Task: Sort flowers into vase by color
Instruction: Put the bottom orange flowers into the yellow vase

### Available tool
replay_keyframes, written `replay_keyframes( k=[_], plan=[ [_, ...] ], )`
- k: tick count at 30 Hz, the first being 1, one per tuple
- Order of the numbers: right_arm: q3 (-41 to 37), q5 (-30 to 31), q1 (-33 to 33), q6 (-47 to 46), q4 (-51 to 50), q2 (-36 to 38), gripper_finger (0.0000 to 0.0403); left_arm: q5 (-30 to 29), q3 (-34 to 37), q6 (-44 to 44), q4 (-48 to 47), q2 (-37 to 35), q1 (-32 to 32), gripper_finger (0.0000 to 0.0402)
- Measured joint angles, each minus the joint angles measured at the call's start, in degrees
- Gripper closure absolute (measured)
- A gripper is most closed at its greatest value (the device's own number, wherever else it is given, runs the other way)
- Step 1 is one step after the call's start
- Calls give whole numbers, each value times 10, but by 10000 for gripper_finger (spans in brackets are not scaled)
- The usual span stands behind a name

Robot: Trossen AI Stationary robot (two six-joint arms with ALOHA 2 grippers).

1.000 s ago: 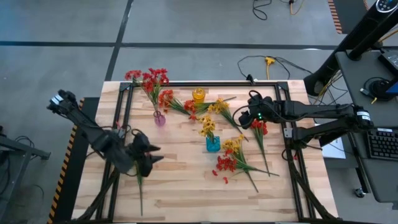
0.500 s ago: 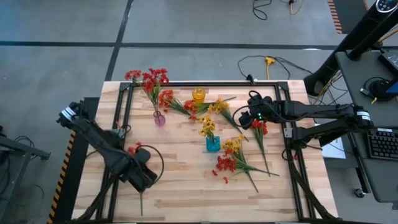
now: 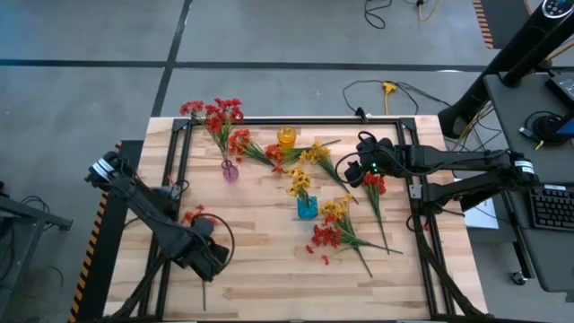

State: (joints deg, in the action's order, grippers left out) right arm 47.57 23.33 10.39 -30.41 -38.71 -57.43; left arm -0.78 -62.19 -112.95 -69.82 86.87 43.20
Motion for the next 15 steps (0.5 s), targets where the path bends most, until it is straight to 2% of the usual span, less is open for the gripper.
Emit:
replay_keyframes(
  k=[3,7,15],
  plan=[
    [0,1,0,0,0,0,174,9,6,0,4,5,0,182],
    [0,1,0,0,0,0,174,62,21,-14,30,20,6,164],
    [0,2,0,5,1,0,174,67,76,-16,108,39,12,131]
  ],
)
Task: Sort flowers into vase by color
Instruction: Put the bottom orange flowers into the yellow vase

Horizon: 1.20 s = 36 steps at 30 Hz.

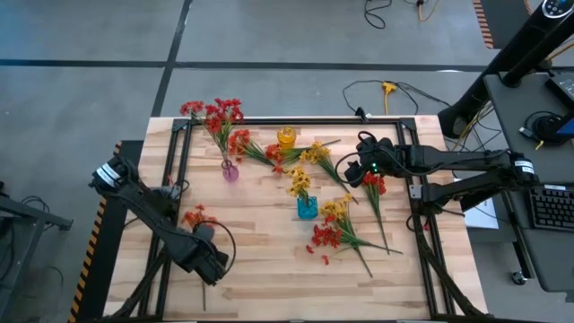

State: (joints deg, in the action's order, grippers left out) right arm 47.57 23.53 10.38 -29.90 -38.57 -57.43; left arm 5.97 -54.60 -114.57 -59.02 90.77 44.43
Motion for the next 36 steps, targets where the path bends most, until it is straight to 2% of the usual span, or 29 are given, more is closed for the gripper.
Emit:
replay_keyframes(
  k=[5,9,13,21,26,31,36],
  plan=[
    [0,0,0,5,0,0,174,-4,46,-11,56,2,0,133],
    [0,0,0,5,0,0,174,-4,66,-17,61,2,0,152],
    [0,0,0,4,0,0,174,-4,67,-16,64,1,0,191],
    [0,0,0,4,0,0,174,-4,67,-17,65,1,0,302],
    [0,0,0,4,0,0,174,-4,67,-17,65,1,0,358],
    [0,0,0,5,-1,0,174,-4,68,-17,65,1,0,393],
    [0,0,0,5,-2,0,174,-4,66,-3,64,1,0,399]
  ],
)
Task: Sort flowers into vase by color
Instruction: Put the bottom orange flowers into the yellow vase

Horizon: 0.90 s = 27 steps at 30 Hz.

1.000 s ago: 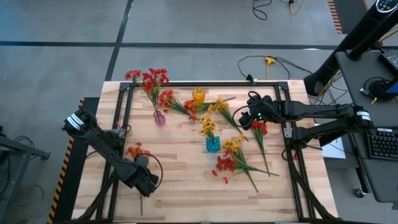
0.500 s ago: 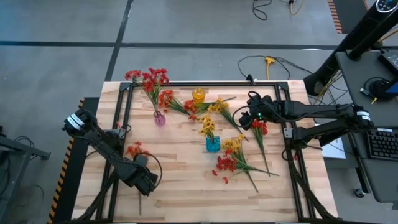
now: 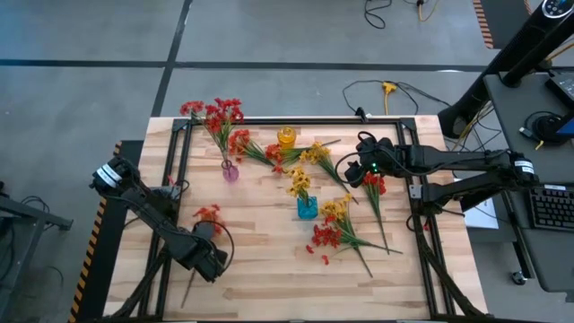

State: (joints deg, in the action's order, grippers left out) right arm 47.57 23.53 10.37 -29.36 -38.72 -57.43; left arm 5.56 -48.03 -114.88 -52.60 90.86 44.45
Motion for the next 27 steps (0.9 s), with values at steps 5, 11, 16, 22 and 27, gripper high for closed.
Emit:
replay_keyframes(
  k=[5,11,16,22,27],
  plan=[
    [0,0,0,0,0,0,174,0,-18,24,-5,-7,3,400],
    [0,0,0,6,-1,0,174,-5,-58,52,-28,-24,19,401],
    [0,0,0,8,-1,0,174,-35,-95,71,-29,-46,45,401],
    [0,0,0,16,-1,0,174,-129,-145,101,-42,-59,81,401],
    [0,0,0,16,-1,0,174,-206,-169,105,-57,-60,99,401]
  ],
)
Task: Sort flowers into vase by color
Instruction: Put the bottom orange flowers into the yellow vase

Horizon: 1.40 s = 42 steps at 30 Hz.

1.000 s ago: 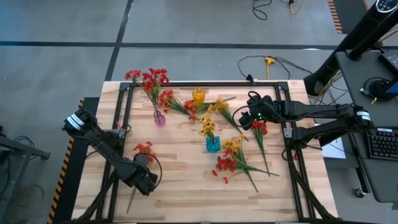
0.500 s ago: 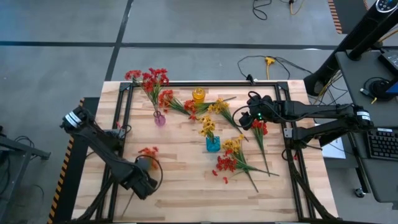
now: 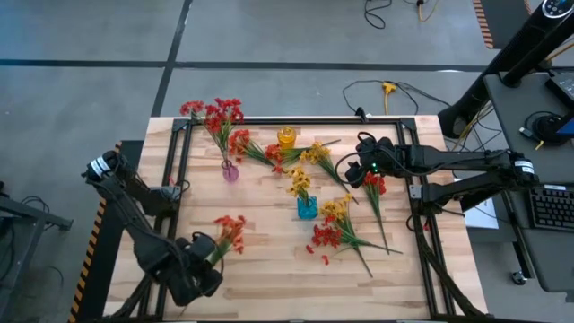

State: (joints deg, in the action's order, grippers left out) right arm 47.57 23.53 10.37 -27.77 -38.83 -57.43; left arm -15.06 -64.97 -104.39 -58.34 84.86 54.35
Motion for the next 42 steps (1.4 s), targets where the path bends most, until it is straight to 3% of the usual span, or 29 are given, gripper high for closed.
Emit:
replay_keyframes(
  k=[18,24,29,37,42],
  plan=[
    [0,0,0,7,0,0,174,-15,1,13,-1,0,0,401],
    [0,0,0,14,-21,1,174,-151,-2,165,79,-6,9,401],
    [0,5,0,14,-28,3,174,-278,-18,272,91,-20,12,402],
    [0,5,0,15,-28,30,174,-412,-17,443,129,-43,12,401],
    [0,5,0,18,-23,64,174,-460,-17,531,151,-54,6,401]
  ],
)
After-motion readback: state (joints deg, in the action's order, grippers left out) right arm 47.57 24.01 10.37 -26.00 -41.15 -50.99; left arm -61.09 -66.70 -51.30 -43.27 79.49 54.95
